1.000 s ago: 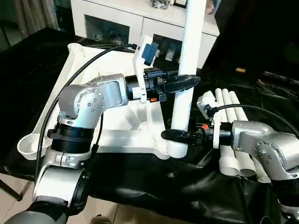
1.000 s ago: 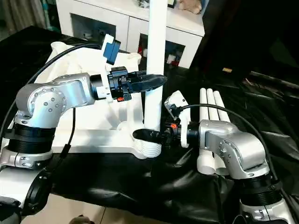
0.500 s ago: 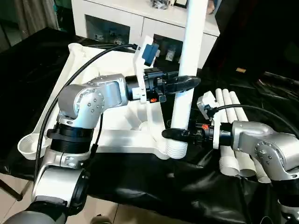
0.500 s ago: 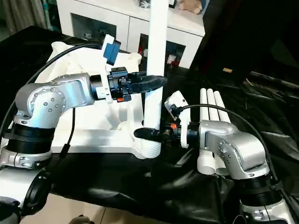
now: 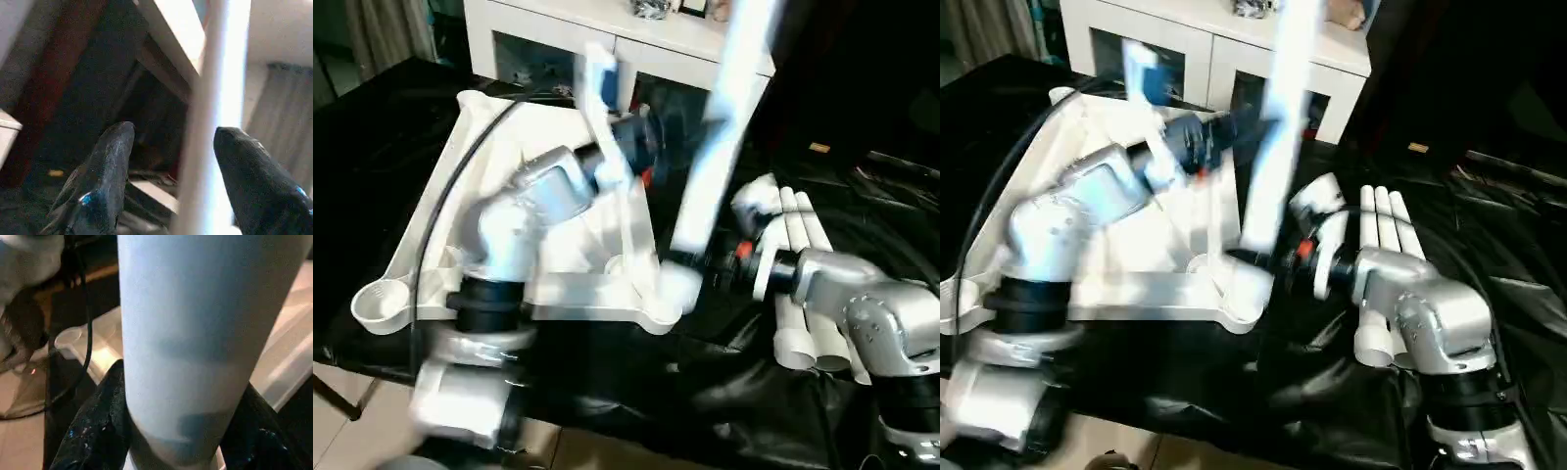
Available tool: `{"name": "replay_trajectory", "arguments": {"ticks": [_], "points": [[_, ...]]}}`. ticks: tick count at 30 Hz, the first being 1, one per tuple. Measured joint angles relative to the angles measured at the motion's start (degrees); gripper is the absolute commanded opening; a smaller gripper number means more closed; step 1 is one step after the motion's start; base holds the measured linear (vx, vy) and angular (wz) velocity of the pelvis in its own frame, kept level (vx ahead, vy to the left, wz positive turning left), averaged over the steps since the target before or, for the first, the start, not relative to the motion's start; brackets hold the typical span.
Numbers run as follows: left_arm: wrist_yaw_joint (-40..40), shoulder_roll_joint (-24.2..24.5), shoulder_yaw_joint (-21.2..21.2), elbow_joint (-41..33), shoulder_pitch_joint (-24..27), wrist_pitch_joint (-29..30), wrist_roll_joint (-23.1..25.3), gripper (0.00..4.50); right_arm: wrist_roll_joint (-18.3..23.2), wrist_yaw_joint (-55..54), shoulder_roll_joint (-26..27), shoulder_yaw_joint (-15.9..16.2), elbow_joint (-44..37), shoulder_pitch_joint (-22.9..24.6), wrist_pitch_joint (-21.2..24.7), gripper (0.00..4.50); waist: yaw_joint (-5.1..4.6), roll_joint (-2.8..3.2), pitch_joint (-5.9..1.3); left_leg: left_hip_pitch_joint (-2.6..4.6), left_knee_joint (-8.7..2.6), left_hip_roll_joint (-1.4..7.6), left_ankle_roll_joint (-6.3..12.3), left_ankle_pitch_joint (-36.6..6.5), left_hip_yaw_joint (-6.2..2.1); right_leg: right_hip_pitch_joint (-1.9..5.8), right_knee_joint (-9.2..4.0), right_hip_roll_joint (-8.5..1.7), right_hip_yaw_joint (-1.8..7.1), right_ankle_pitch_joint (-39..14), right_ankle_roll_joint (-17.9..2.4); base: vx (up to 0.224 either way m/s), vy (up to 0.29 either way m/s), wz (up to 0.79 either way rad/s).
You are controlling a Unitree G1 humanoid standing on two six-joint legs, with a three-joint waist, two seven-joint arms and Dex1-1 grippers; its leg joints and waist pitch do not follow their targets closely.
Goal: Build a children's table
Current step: Pick table leg
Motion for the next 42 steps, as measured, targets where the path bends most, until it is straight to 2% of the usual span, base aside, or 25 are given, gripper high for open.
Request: {"name": "replay_trajectory", "arguments": {"ticks": [5,7,8,9,10,11,12,15,20,21,23,25,27,28,32,42], "points": [[-2.84,2.07,1.13,1.08,0.91,-0.95,-0.75,2.98,-0.83,-4.76,3.44,-2.15,1.75,-0.28,-2.79,1.87,-0.1,0.04,0.0,0.01,0.0,0.01,-0.01,0.01,0.01,-0.02,0.01,0.0,0.0,-0.01,0.05,0.0,0.0,0.0],[-8.05,8.52,-4.18,-0.46,4.49,-3.48,3.17,2.98,-3.13,-6.61,3.89,-2.22,3.3,-0.34,-6.4,1.87,-0.25,0.01,-0.03,0.05,-0.06,0.01,-0.02,0.01,0.02,-0.01,0.02,0.0,0.01,-0.03,0.05,0.0,0.0,0.0],[-11.48,15.08,-9.7,-0.83,7.24,-6.87,9.1,2.98,-5.53,-6.84,3.62,-2.0,4.5,0.17,-9.99,1.87,-0.21,0.01,-0.03,0.09,-0.14,0.02,-0.04,0.02,0.02,-0.05,0.01,0.02,0.0,-0.08,0.11,0.0,0.0,0.0],[-14.08,19.6,-13.61,-0.58,9.48,-8.99,13.37,2.98,-7.28,-6.96,3.26,-1.67,5.43,0.78,-12.47,1.87,-0.2,0.04,-0.04,0.11,-0.16,0.04,-0.04,0.02,0.02,-0.05,0.02,0.04,0.01,-0.11,0.14,0.0,0.0,0.0],[-15.93,22.24,-15.97,0.29,11.33,-10.8,16.75,2.98,-8.89,-7.08,2.77,-1.36,6.35,1.42,-14.3,1.87,-0.2,0.08,0.0,0.06,-0.16,0.03,-0.04,0.02,0.03,-0.07,0.01,0.03,0.01,-0.11,0.15,0.0,0.0,0.0],[-19.58,26.62,-20.5,0.98,13.89,-14.21,21.54,2.98,-11.45,-7.47,1.87,0.28,7.73,2.1,-16.45,1.87,-0.12,0.08,0.01,0.04,-0.16,0.03,-0.04,0.02,0.02,-0.08,-0.02,0.03,0.01,-0.12,0.16,0.0,0.0,0.0],[-21.95,28.32,-23.01,1.36,15.37,-15.7,23.51,2.98,-12.68,-7.72,1.56,1.19,8.5,2.47,-17.07,1.87,-0.02,0.14,0.05,0.03,-0.15,0.03,-0.04,0.01,0.03,-0.07,-0.03,0.03,0.01,-0.12,0.17,0.0,0.0,0.0],[-26.45,29.38,-26.56,2.01,17.03,-17.99,25.92,2.98,-14.41,-8.39,2.5,3.0,10.32,2.54,-18.19,1.87,0.31,0.32,0.17,0.0,-0.1,0.03,-0.04,0.01,0.09,-0.03,0.01,-0.05,0.01,0.02,-0.08,0.0,0.0,0.0],[-29.49,29.39,-27.98,1.83,17.73,-20.71,25.94,2.98,-14.2,-8.91,5.37,2.93,11.23,2.71,-19.66,1.87,-0.14,0.49,0.16,0.08,-0.11,0.06,-0.08,0.04,0.11,-0.02,0.08,-0.05,0.01,0.11,-0.24,0.0,0.0,0.0],[-29.9,29.62,-28.57,2.14,17.73,-21.28,26.04,2.81,-14.09,-8.66,5.38,2.94,11.24,2.91,-20.08,1.87,-0.14,0.53,0.14,0.1,-0.11,0.06,-0.08,0.04,0.11,-0.02,0.08,-0.05,0.01,0.12,-0.25,0.0,0.0,0.0],[-31.24,30.24,-29.89,3.94,17.74,-23.0,27.3,2.81,-13.76,-7.1,5.41,3.06,11.18,3.79,-21.38,1.87,-0.12,0.67,0.11,0.12,-0.11,0.06,-0.08,0.04,0.11,0.0,0.08,-0.05,0.01,0.11,-0.24,0.0,0.0,0.0],[-31.98,30.39,-30.4,6.38,17.74,-23.74,28.58,2.6,-13.46,-5.96,5.41,3.39,11.11,4.67,-21.9,1.87,-0.12,0.81,0.18,0.1,-0.1,0.06,-0.07,0.04,0.12,0.0,0.07,-0.05,0.01,0.1,-0.21,0.0,0.0,0.0],[-32.86,30.82,-31.15,7.77,17.68,-23.76,29.94,2.53,-13.31,-5.15,5.41,3.98,11.11,4.9,-21.89,1.87,-0.16,0.93,0.24,0.1,-0.1,0.06,-0.07,0.04,0.12,0.0,0.07,-0.05,0.01,0.11,-0.22,0.0,0.0,0.0],[-33.03,30.95,-31.53,8.0,17.54,-23.65,30.34,2.29,-13.3,-5.05,5.41,4.04,11.1,4.91,-21.87,1.87,-0.16,0.94,0.24,0.1,-0.1,0.06,-0.07,0.04,0.12,0.0,0.07,-0.05,0.01,0.12,-0.24,0.0,0.0,0.0],[-33.21,32.46,-33.29,9.97,16.5,-22.67,33.84,2.11,-13.2,-4.95,5.41,4.08,10.79,4.97,-21.11,1.87,-0.13,1.06,0.18,0.11,-0.11,0.07,-0.07,0.04,0.12,0.0,0.07,-0.04,0.01,0.13,-0.27,0.0,0.0,0.0],[-33.56,31.1,-33.61,11.51,15.08,-20.32,34.99,1.27,-11.49,-2.61,5.88,4.17,9.78,5.78,-20.41,1.87,-0.05,1.06,0.18,0.1,-0.1,0.07,-0.06,0.04,0.12,0.01,0.07,-0.05,0.01,0.14,-0.29,0.0,0.0,0.0]]}}
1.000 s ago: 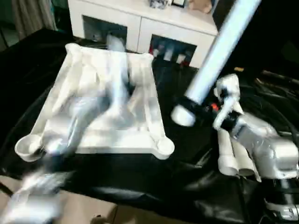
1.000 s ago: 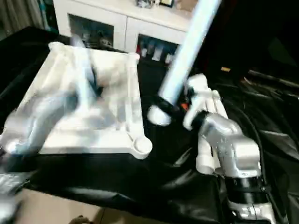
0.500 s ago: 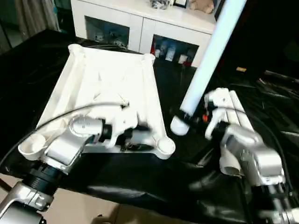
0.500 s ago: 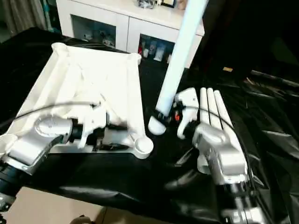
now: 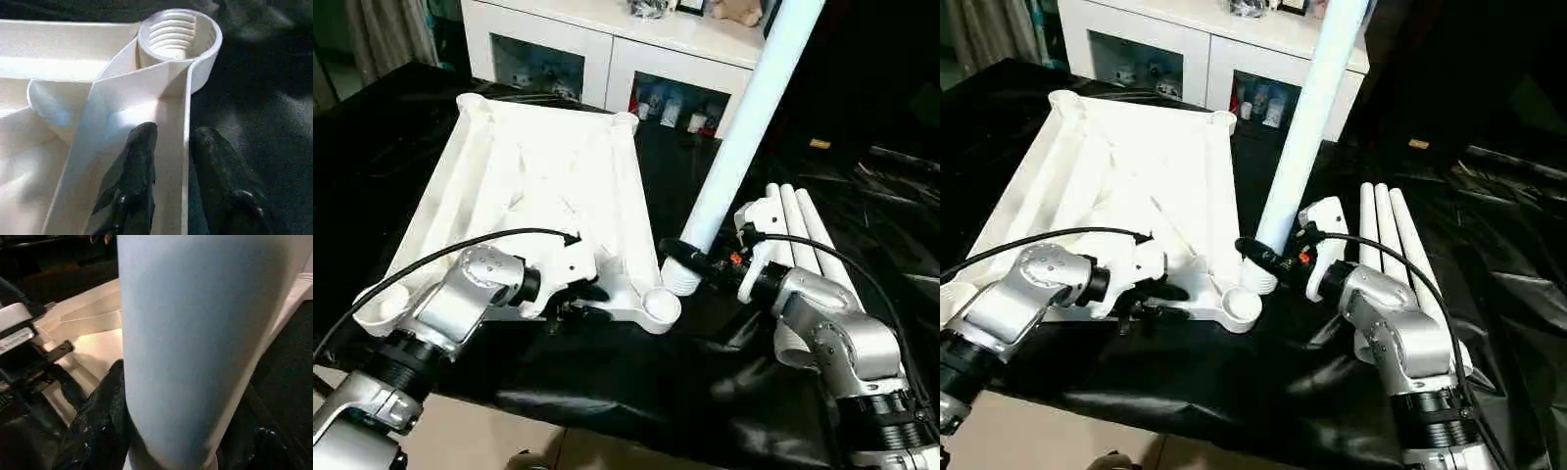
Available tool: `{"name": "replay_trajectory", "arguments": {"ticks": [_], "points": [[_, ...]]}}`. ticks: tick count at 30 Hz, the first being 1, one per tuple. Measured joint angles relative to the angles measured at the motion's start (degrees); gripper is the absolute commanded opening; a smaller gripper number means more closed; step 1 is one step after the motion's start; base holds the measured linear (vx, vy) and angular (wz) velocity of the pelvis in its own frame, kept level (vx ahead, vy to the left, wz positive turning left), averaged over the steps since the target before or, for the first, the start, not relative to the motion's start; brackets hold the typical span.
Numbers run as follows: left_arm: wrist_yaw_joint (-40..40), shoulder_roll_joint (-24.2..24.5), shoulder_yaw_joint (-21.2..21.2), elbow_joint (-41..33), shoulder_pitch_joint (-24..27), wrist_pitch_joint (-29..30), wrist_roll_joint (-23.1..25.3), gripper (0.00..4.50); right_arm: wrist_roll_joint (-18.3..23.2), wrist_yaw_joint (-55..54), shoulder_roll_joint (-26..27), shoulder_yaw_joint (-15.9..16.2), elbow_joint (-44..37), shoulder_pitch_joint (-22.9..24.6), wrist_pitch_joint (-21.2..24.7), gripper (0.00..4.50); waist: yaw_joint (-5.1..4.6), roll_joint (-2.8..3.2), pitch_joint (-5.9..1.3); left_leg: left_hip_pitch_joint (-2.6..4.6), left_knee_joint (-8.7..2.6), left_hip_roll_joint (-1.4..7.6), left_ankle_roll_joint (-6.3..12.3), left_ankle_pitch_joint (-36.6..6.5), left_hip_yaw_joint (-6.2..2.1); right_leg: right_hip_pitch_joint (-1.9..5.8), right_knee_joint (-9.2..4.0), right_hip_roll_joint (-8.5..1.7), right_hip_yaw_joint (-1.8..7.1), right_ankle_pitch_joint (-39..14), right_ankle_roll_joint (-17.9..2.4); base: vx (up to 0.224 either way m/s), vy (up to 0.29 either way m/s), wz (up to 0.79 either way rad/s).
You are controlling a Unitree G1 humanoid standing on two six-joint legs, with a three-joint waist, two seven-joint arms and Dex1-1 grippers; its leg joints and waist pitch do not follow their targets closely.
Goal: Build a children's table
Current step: Pick table leg, then insert table leg to table base
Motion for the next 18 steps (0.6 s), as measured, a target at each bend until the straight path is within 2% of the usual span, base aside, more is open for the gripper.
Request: {"name": "replay_trajectory", "arguments": {"ticks": [4,6,14,15,18], "points": [[-0.49,-0.26,-0.14,0.51,-0.08,0.15,0.17,1.01,0.21,0.29,-0.03,0.07,-0.48,0.22,0.27,1.87,-0.07,0.06,0.01,0.01,-0.01,0.0,0.0,0.0,0.0,0.0,0.0,0.0,0.0,0.0,0.0,0.0,0.0,0.0],[-1.17,-0.25,-0.46,0.63,-0.36,0.15,0.73,0.78,0.26,0.59,-0.04,0.07,-1.28,0.53,0.6,1.87,-0.05,0.23,0.02,0.01,0.0,0.0,0.0,0.0,0.0,0.0,0.0,0.0,0.0,0.0,0.0,0.0,0.0,0.0],[-3.06,0.36,-1.86,1.62,-1.6,0.16,2.44,0.32,0.76,1.32,-0.15,0.14,-2.22,1.37,1.53,1.87,-0.08,1.03,0.0,0.01,0.0,0.0,0.0,0.0,0.0,0.0,-0.01,0.0,0.0,0.01,-0.01,0.0,0.0,0.0],[-3.12,0.4,-1.95,1.66,-1.62,0.03,2.77,0.12,0.83,1.39,-0.23,0.14,-2.26,1.37,1.86,1.87,-0.09,1.12,-0.01,0.02,-0.01,0.0,0.0,0.0,0.0,0.0,-0.01,0.0,0.0,0.01,-0.01,0.0,0.0,0.0],[-3.58,0.56,-2.02,2.0,-1.8,-0.43,3.41,0.02,1.14,1.52,-0.38,0.24,-2.39,1.38,2.56,1.87,-0.11,1.32,0.03,0.03,-0.02,0.0,0.0,0.0,0.0,0.0,-0.01,0.0,0.0,0.0,-0.01,0.0,0.0,0.0]]}}
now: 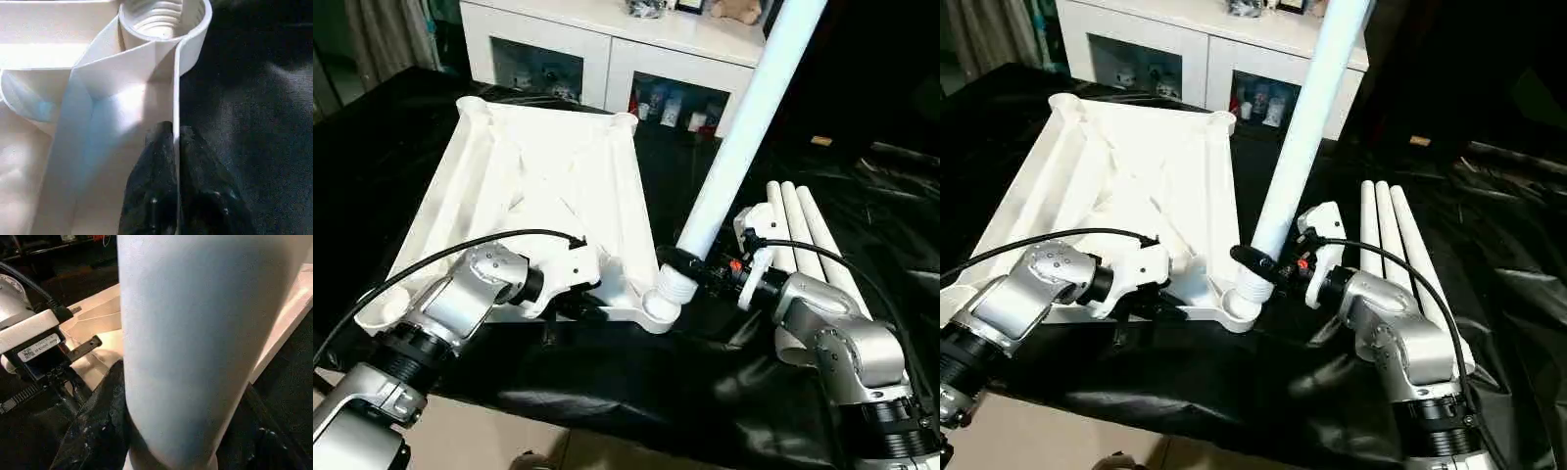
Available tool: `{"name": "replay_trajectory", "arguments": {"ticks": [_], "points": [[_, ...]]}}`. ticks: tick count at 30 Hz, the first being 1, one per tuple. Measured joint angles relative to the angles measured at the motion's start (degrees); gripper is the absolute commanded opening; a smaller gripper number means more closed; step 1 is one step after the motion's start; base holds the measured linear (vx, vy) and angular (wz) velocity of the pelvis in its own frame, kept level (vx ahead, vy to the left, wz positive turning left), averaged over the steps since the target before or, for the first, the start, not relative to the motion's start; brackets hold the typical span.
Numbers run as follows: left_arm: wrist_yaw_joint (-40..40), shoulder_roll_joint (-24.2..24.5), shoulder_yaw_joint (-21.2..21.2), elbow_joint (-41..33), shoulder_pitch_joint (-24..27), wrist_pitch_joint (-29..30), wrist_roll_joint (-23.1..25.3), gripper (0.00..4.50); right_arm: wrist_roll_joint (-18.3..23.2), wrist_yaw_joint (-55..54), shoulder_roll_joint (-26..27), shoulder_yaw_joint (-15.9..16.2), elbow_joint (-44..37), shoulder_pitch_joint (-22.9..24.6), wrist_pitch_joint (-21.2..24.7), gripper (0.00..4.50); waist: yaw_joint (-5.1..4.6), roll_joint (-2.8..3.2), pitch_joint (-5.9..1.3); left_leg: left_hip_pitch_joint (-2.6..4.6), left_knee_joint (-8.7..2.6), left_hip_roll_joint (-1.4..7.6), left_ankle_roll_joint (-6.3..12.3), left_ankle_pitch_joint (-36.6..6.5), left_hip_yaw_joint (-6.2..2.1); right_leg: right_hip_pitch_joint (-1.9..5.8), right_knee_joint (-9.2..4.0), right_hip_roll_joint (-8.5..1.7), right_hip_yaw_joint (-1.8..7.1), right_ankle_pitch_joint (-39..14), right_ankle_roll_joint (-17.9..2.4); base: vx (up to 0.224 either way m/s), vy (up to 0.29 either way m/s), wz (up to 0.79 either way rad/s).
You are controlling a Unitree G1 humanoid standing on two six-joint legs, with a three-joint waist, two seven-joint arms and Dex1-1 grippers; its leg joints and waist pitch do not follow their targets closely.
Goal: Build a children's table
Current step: Insert table leg to table base
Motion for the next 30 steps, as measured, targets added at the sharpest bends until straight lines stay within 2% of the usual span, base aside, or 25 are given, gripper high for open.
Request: {"name": "replay_trajectory", "arguments": {"ticks": [5,11,20,30], "points": [[-0.45,-0.08,0.07,0.18,-0.16,-0.16,-0.01,0.0,0.23,0.53,-0.04,0.16,-0.38,0.02,1.04,1.87,-0.03,0.17,0.11,-0.02,-0.02,0.0,0.03,-0.02,0.0,-0.01,-0.04,0.0,0.0,-0.02,0.0,0.0,0.0,0.0],[-0.57,-0.5,0.22,0.27,-0.16,-1.04,0.08,0.0,-0.54,0.94,0.48,2.26,1.27,0.04,0.99,1.87,0.04,0.44,0.3,-0.04,-0.03,-0.01,0.03,-0.02,0.0,-0.03,-0.05,0.0,0.0,-0.03,0.0,0.0,0.0,0.0],[-0.57,-0.82,0.57,0.75,-0.17,-1.25,0.17,0.0,-1.21,1.04,1.21,3.09,4.44,-0.78,0.5,1.87,0.01,0.53,0.36,-0.03,-0.05,-0.01,0.04,-0.02,0.01,-0.03,-0.07,0.0,0.0,-0.05,0.03,0.0,0.0,0.0],[-0.22,-2.17,0.94,2.52,-0.97,-1.4,0.58,0.0,-1.08,1.09,2.52,1.85,8.82,-1.69,-2.26,1.87,0.02,0.76,0.49,0.0,-0.06,-0.01,0.03,-0.01,0.02,0.0,-0.07,-0.02,0.0,-0.18,0.25,0.0,0.0,0.0]]}}
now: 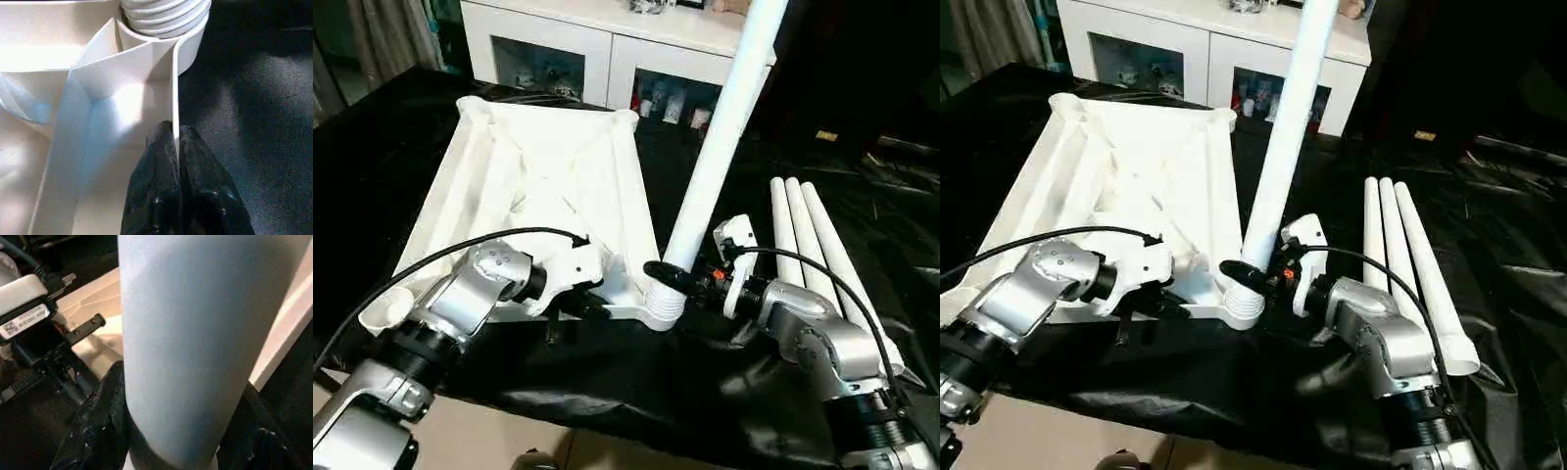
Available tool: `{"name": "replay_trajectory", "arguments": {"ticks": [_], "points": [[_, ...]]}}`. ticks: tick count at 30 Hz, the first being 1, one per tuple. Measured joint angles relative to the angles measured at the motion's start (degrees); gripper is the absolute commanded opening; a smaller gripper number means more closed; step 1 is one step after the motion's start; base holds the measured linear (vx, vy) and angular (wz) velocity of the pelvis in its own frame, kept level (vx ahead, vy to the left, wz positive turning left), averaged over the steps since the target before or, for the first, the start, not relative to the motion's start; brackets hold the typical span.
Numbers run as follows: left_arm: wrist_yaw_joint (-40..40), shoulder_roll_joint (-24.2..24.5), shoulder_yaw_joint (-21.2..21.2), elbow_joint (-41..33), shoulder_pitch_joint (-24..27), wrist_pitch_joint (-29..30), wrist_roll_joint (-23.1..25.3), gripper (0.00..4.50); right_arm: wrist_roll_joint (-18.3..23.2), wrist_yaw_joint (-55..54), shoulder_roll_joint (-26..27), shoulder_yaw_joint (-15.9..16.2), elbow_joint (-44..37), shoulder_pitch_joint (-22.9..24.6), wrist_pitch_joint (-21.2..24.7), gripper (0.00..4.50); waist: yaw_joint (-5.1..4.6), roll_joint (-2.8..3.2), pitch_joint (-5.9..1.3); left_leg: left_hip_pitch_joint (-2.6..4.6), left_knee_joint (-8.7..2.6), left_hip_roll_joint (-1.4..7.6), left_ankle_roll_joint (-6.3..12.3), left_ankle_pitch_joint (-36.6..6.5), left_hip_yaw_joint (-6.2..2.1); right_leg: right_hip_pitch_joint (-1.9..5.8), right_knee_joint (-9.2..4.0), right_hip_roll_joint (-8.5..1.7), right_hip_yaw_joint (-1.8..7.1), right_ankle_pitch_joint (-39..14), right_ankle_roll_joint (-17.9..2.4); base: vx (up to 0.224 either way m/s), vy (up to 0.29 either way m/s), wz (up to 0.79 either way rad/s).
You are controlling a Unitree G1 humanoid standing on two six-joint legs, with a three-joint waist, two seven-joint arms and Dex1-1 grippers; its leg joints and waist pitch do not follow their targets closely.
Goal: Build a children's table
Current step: Insert table leg to table base
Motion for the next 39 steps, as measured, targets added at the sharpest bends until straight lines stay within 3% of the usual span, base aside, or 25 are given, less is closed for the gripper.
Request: {"name": "replay_trajectory", "arguments": {"ticks": [17,23,29,34,39], "points": [[2.54,-3.19,0.56,4.82,-2.54,-0.39,1.03,0.0,0.61,0.06,4.08,-4.51,9.12,1.48,-14.21,1.86,-0.06,0.55,0.26,0.02,-0.07,0.0,0.01,0.01,0.04,0.02,0.0,-0.04,0.0,0.0,0.0,0.0,0.0,0.0],[2.95,-3.83,1.03,6.16,-3.16,-1.12,1.06,0.0,-1.08,-0.18,5.71,-4.36,11.11,3.15,-23.05,1.86,-0.04,1.22,0.7,0.02,-0.09,-0.01,0.01,0.01,0.05,0.01,-0.02,-0.04,-0.01,0.01,0.0,0.0,0.0,0.0],[3.02,-3.85,1.06,6.57,-3.32,-1.47,0.97,0.0,-3.31,-0.57,5.6,-2.94,11.15,3.78,-26.75,1.86,-0.06,1.41,0.82,0.03,-0.12,-0.01,0.02,0.01,0.05,0.03,-0.06,-0.05,-0.01,0.0,0.0,0.0,0.0,0.0],[3.02,-3.92,1.09,7.48,-3.65,-2.03,1.03,0.0,-5.52,0.57,3.84,-0.95,10.46,3.1,-26.93,1.86,-0.14,1.41,0.82,0.04,-0.14,-0.01,0.02,0.01,0.05,0.03,-0.08,-0.05,-0.01,0.0,0.01,0.0,0.0,0.0],[2.8,-3.91,1.09,7.4,-3.67,-2.08,1.09,0.0,-5.85,3.58,1.45,0.03,10.48,0.64,-23.82,1.86,-0.15,1.29,0.78,0.03,-0.18,-0.01,0.03,0.01,0.05,0.03,-0.1,-0.05,-0.01,0.0,0.01,0.0,0.0,0.0]]}}
